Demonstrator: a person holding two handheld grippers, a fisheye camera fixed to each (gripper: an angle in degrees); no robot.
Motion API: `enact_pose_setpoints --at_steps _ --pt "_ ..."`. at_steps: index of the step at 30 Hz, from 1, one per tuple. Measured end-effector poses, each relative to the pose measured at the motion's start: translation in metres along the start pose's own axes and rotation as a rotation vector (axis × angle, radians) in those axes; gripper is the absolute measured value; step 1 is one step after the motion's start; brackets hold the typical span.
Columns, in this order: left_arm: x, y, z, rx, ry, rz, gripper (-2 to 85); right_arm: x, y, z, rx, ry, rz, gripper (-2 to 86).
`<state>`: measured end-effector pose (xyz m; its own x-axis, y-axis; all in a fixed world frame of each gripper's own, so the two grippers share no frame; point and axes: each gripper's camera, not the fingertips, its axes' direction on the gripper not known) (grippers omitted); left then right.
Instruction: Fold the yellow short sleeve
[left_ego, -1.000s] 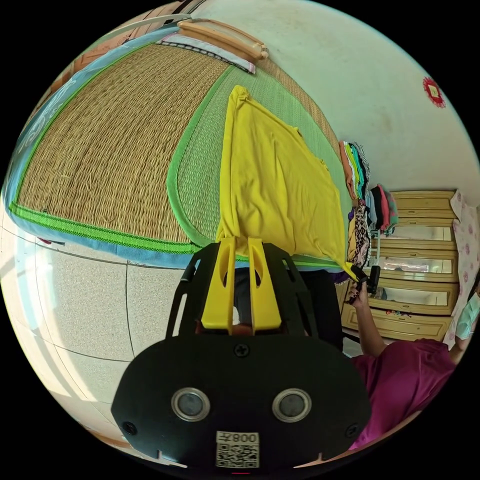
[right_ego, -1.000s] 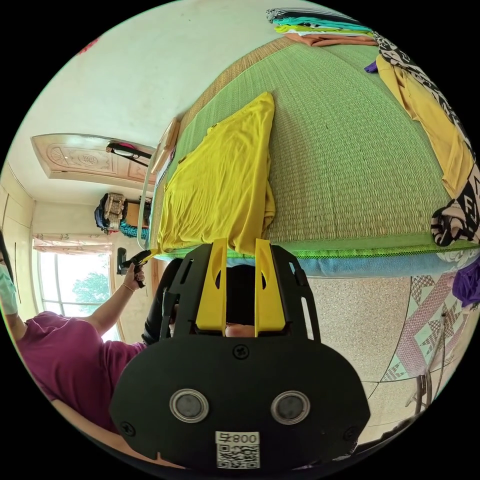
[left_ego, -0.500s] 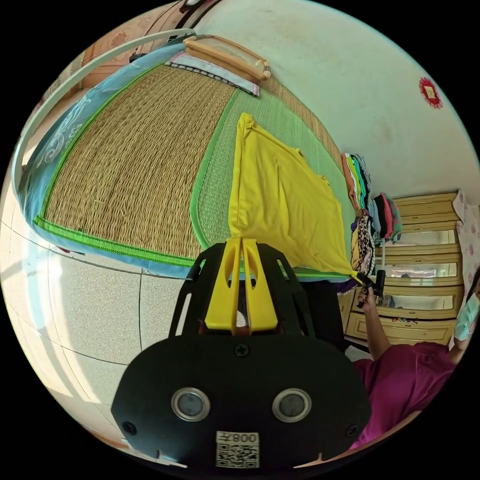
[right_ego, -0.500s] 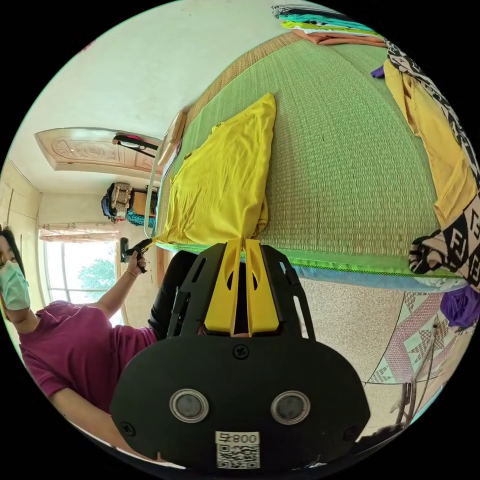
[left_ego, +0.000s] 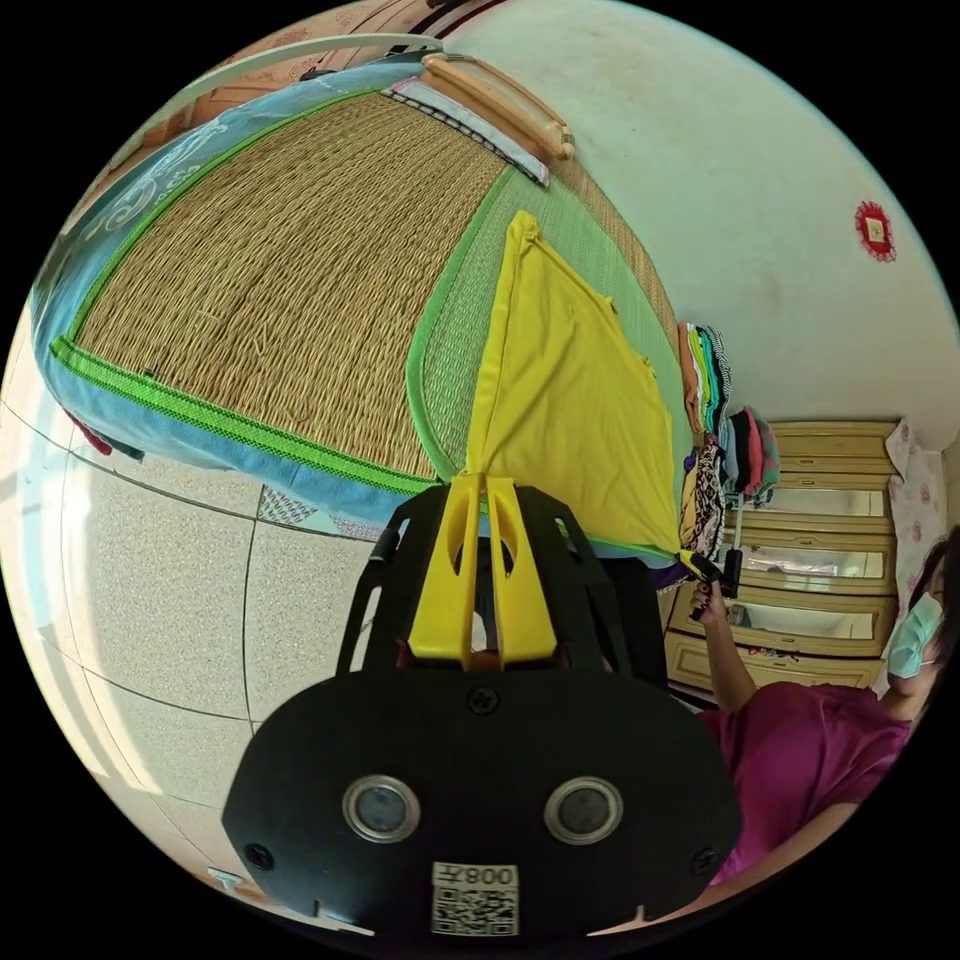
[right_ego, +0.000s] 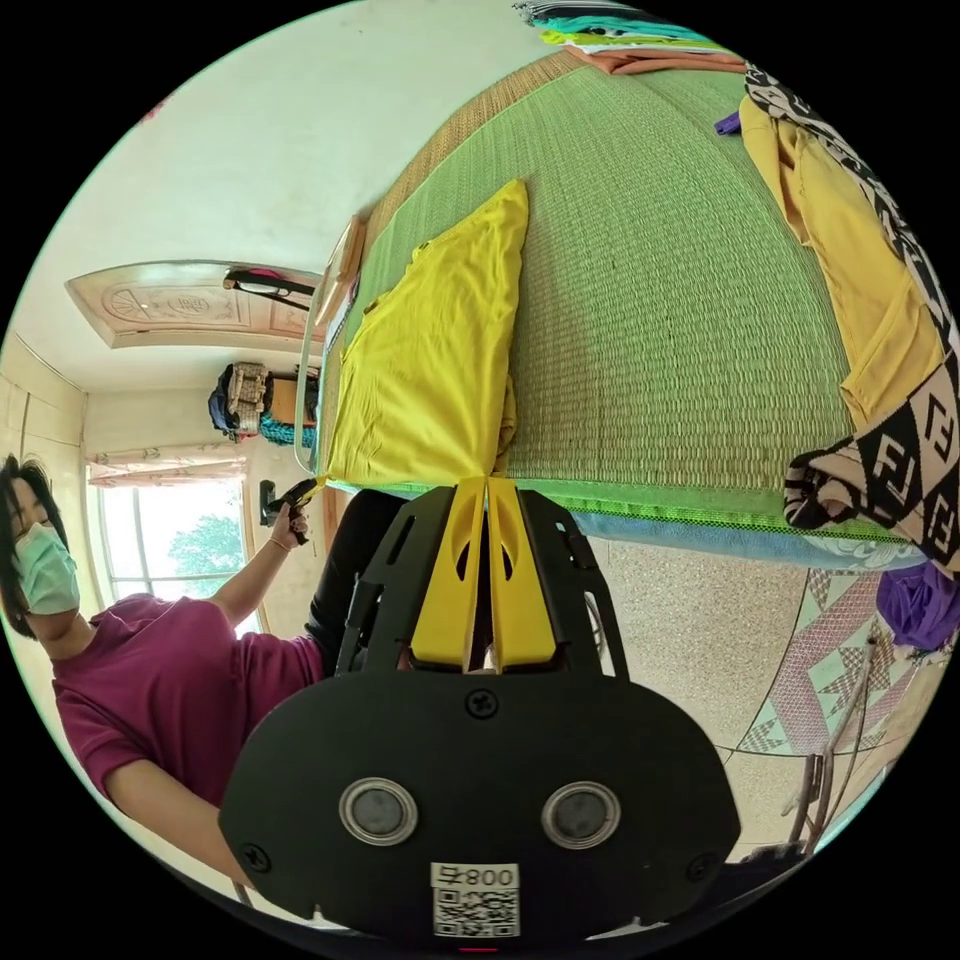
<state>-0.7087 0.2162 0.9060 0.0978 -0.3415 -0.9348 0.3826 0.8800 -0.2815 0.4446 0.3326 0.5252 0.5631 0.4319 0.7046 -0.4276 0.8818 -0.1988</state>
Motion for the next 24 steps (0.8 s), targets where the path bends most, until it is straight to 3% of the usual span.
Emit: enact_pose_setpoints --at_steps 5,11,24 --pt "-0.012 0.008 0.004 0.000 0.054 -0.010 7.2 0.007 0.015 -0.003 0.062 0.007 0.014 3.2" --pt "-0.017 0.007 0.014 -0.043 0.026 -0.014 4.7 0.011 0.031 0.003 0.105 -0.047 -0.014 8.0" --pt "-0.009 -0.001 -0.010 0.046 -0.009 0.024 0.5 0.003 0.006 -0.003 0.039 -0.019 -0.078 0.8"
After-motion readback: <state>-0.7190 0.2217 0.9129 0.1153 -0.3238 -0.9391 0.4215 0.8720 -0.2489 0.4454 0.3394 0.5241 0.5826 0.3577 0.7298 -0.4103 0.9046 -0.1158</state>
